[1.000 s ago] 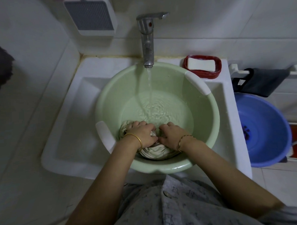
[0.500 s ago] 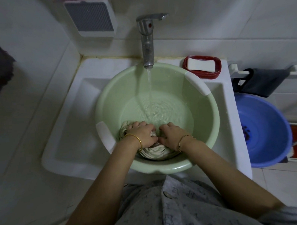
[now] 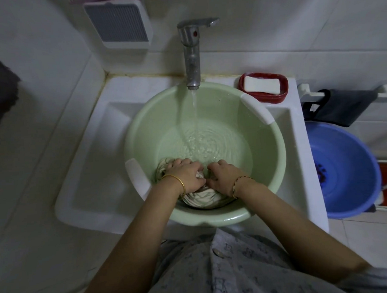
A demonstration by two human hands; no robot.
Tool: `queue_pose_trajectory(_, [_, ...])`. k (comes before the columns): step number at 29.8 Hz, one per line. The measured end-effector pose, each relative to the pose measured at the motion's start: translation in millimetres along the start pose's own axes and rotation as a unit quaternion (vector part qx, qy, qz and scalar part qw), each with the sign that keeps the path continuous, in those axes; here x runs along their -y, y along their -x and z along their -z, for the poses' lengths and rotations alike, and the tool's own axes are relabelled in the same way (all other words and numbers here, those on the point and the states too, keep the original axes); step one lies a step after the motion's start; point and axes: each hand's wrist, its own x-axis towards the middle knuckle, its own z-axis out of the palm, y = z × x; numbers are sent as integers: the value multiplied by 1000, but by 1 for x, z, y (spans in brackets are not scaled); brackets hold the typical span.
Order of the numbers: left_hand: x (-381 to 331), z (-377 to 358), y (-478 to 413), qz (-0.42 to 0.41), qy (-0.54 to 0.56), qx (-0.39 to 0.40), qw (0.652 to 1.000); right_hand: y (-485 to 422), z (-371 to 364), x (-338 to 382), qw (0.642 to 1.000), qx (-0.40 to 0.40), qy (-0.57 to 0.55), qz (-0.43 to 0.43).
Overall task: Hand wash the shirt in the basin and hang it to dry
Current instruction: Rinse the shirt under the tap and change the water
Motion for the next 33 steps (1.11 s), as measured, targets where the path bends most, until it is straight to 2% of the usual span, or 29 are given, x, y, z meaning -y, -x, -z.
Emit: queue_pose_trajectory(33, [0, 0, 0, -2, -1, 5, 1000, 0, 1, 0, 1000, 2, 1, 1])
